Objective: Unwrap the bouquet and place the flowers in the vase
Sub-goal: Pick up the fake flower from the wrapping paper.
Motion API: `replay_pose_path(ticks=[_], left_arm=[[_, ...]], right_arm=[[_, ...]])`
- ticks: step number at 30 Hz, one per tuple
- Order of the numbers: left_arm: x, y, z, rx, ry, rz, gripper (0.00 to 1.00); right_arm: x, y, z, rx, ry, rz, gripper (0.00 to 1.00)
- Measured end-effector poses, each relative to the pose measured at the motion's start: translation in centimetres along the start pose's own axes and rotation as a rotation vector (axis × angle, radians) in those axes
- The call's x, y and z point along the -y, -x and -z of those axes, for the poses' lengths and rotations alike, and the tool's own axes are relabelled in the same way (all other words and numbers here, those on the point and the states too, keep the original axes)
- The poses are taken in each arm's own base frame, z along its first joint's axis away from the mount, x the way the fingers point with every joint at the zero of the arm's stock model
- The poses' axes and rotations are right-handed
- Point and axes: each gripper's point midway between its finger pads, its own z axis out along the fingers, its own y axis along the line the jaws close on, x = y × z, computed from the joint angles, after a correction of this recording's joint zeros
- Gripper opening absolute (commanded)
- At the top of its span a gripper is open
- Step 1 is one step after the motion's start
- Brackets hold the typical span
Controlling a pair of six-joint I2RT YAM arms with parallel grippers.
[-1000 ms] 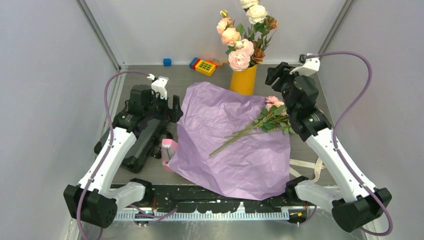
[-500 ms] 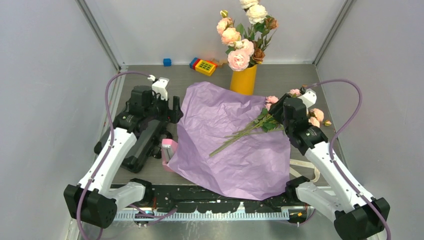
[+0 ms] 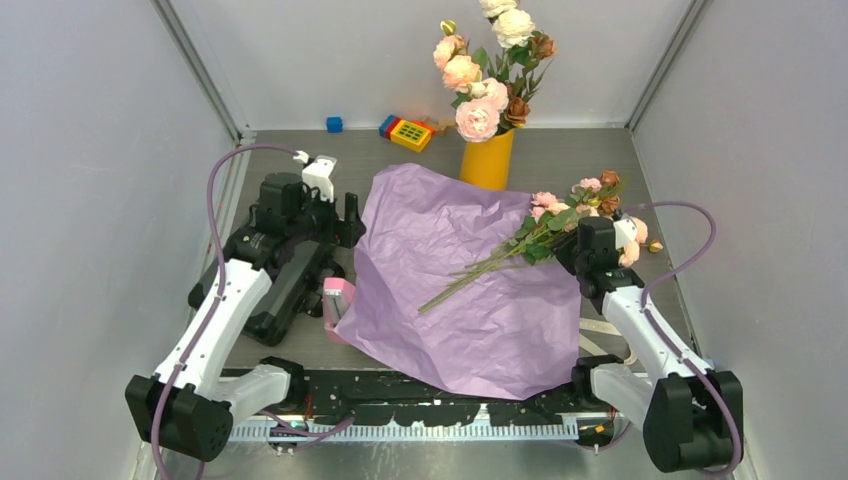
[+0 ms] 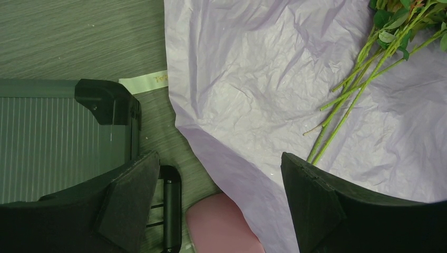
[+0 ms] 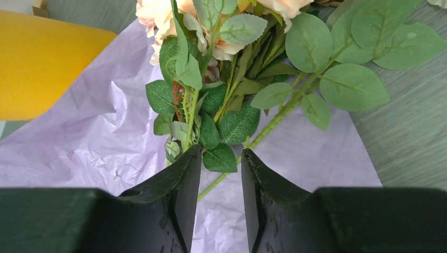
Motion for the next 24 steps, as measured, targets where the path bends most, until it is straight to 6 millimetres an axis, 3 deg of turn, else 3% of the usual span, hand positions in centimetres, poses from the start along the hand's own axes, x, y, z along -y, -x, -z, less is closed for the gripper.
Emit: replay_pose_path(ticks=[9, 16, 24], left_arm=[[0.1, 0.0, 0.0, 0.0, -0.002, 0.012, 0.87], [0.1, 0.0, 0.0, -0.001, -0.002, 0.014, 0.87], [0.2, 0.0, 0.0, -0.001, -0.003, 0.015, 0.87]], right_arm=[[-0.8, 1.3, -2.8, 0.064, 0.051, -0.062, 0.32], [-0.7, 1.7, -3.5, 0.091, 0.044, -0.067, 0.27], [1.4, 0.5, -4.3, 0.082, -0.012, -0.068, 0.27]])
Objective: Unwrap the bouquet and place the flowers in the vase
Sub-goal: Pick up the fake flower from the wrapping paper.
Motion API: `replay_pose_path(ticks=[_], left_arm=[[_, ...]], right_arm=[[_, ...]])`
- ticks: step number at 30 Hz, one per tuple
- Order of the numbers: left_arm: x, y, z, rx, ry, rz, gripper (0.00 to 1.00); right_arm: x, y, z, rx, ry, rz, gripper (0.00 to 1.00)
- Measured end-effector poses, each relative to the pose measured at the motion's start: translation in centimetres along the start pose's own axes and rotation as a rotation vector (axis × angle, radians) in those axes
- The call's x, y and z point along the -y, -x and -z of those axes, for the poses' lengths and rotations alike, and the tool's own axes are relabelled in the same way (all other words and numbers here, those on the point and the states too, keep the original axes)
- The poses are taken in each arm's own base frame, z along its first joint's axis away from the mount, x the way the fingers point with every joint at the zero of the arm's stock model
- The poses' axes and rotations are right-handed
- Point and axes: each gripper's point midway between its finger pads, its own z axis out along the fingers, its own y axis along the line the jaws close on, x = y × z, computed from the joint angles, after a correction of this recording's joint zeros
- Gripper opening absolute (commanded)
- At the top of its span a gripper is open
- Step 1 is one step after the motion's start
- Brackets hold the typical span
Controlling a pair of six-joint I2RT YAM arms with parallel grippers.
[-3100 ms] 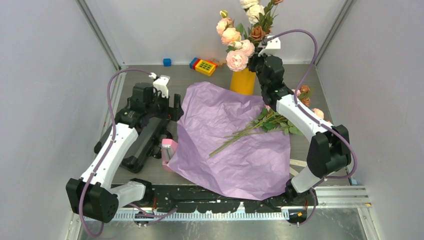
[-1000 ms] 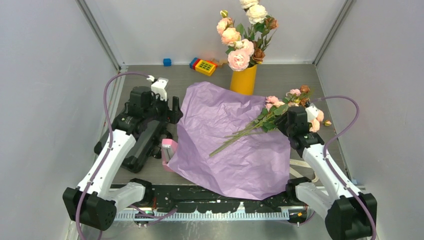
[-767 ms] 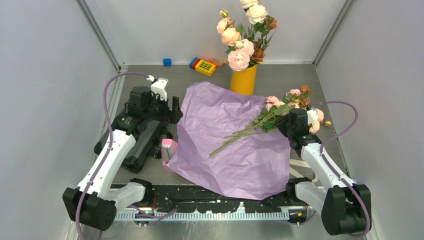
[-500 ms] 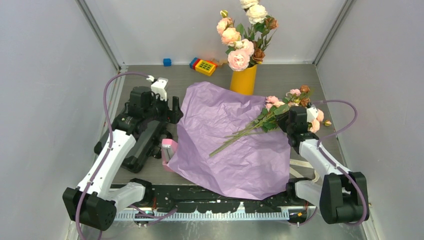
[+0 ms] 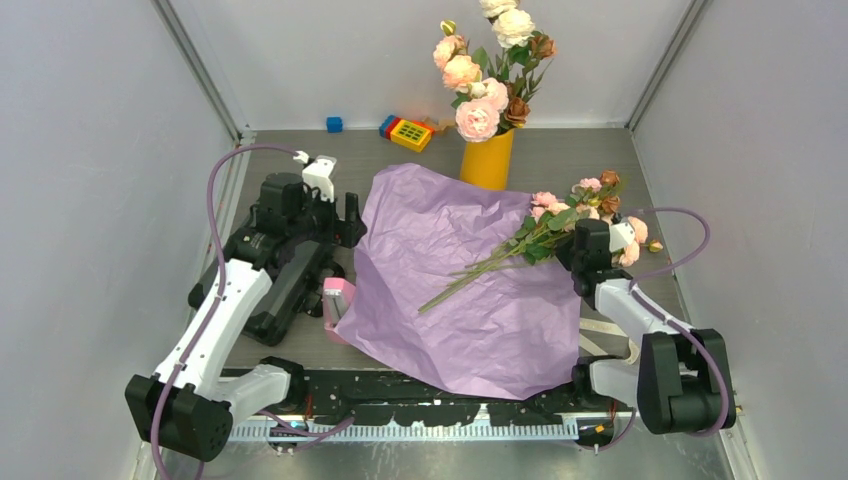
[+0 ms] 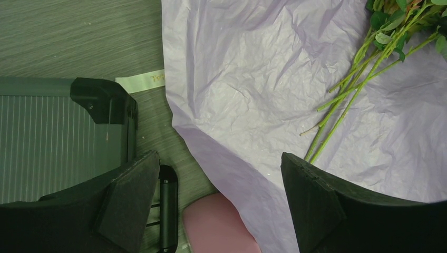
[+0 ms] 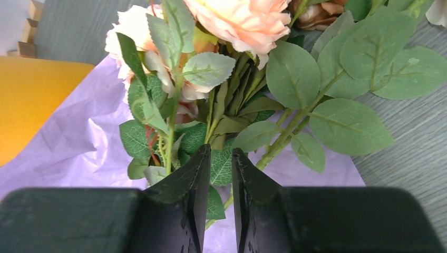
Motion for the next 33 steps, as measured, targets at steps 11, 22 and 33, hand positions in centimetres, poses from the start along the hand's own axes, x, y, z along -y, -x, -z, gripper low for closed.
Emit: replay_pose_path(ticks=[11, 22, 33], left_arm=[[0.1, -0.1, -0.1, -0.004, -0.003, -0.001, 0.88], [0.1, -0.1, -0.1, -0.005, -0.003, -0.001, 0.87], [0.1, -0.1, -0.2, -0.006, -0.003, -0.001, 0.88]], right_arm=[[-0.6, 0.0, -1.6, 0.014, 0.028, 0.002, 0.29], [-2.8, 1.5, -1.9, 0.054, 0.097, 0.003, 0.31], [-2.8, 0.9, -3.0, 0.028, 0.092, 0.006, 0.31]])
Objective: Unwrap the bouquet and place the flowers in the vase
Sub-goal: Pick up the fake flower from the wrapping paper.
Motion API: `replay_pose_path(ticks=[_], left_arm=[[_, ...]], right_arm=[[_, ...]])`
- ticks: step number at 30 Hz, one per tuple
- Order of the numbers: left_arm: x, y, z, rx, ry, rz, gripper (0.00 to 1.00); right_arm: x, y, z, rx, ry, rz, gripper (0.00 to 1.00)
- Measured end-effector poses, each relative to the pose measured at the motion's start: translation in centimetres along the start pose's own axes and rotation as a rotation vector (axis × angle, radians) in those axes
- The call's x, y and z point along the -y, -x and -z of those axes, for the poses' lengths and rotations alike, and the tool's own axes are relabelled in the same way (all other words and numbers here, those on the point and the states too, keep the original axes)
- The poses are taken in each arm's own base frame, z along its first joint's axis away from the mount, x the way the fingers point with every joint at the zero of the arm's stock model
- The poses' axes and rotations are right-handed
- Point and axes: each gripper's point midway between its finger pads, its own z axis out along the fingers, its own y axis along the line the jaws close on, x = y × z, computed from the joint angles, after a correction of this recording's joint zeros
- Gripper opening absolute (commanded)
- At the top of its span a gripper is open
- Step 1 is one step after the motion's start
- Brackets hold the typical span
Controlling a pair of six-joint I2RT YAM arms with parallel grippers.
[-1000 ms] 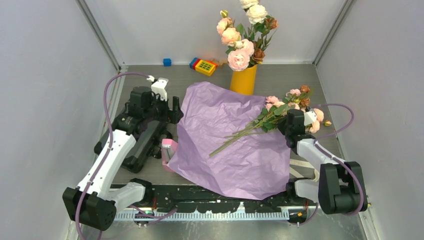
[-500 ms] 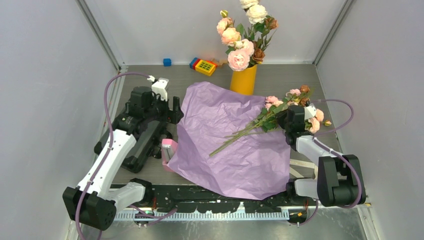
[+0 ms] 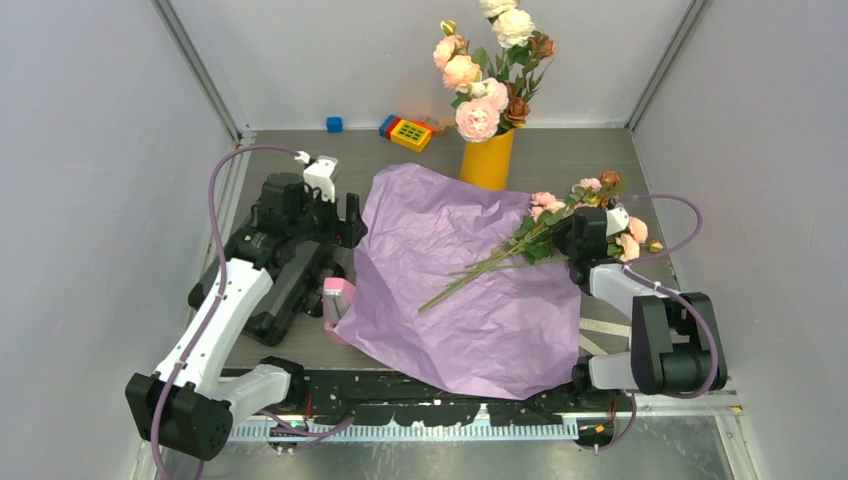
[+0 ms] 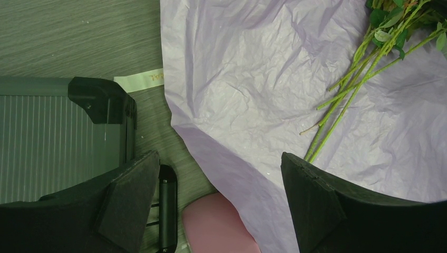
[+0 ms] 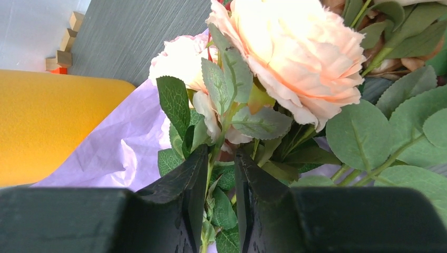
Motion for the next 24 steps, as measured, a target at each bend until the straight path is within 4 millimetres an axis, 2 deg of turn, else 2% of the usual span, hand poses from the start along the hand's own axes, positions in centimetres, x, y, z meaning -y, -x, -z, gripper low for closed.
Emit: replay_pose_path(ticks=[9, 20, 24], left_arm=[[0.0, -0.1, 0.0, -0.003, 0.001, 0.001, 0.87], [-0.1, -0.1, -0.1, -0.003, 0.002, 0.001, 0.87], [-0.1, -0.1, -0.1, -0.003, 0.003, 0.0, 0.88]], right_arm=[[0.2, -0.6, -1.4, -0.015, -0.009, 0.0, 0.29], [-0.4, -0.4, -1.7, -0.017, 0.01, -0.01, 0.06], [-1.2, 0.5, -0.7, 0.001, 0.028, -0.023, 0.0]])
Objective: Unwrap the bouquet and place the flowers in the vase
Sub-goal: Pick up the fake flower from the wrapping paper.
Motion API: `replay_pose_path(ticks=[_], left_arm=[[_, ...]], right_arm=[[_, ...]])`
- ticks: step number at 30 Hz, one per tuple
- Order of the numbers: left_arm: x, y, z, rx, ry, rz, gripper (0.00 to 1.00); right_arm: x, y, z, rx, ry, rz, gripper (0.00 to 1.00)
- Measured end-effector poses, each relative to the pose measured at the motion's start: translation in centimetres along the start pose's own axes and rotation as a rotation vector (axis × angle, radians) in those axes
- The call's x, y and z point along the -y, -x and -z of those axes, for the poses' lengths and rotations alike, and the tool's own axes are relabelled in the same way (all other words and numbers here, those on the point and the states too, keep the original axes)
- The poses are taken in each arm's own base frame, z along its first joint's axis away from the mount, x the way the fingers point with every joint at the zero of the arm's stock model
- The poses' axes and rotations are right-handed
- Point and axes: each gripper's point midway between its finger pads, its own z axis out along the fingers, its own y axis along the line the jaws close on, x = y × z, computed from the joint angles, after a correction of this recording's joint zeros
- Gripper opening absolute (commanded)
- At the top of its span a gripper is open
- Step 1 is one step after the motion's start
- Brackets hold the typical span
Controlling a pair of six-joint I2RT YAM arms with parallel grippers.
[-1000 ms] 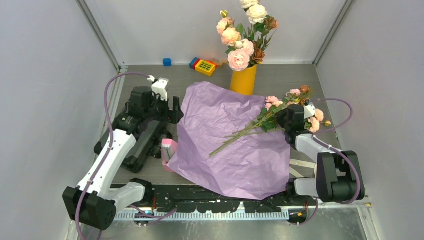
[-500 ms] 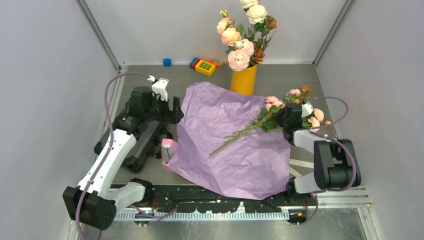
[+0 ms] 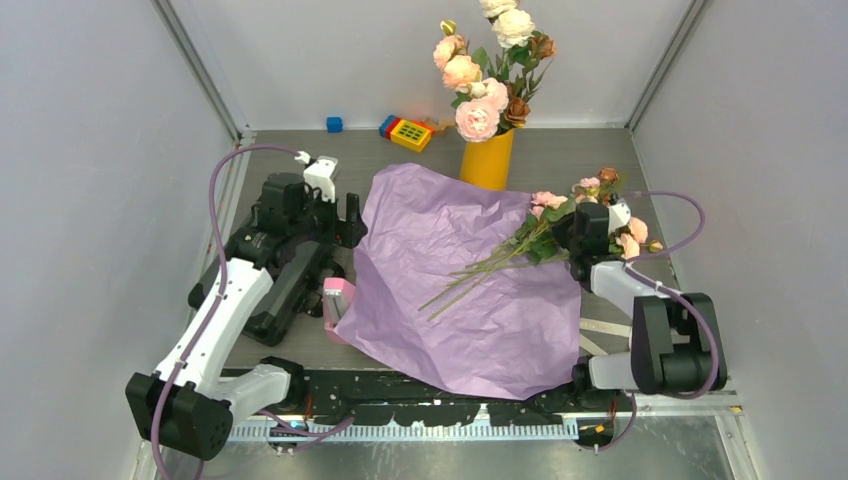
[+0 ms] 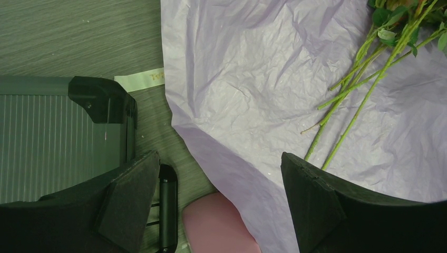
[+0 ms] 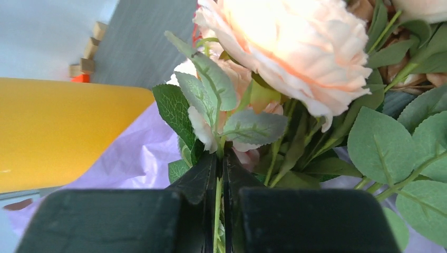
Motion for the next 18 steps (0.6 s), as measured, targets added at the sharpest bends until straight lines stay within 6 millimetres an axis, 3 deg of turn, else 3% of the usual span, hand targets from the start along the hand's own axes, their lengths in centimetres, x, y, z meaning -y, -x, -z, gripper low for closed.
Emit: replay_pose_path(ticks=[8, 18], left_arm=[[0.0, 0.0, 0.0, 0.0, 0.0, 0.0, 0.87], [0.0, 0.0, 0.0, 0.0, 0.001, 0.0, 0.87]], right_arm=[[-2.7, 4.2, 3.7, 0.122, 0.073, -0.025, 0.0], [-3.4, 7.2, 7.8, 0.215, 0.091, 0.003, 0.0]])
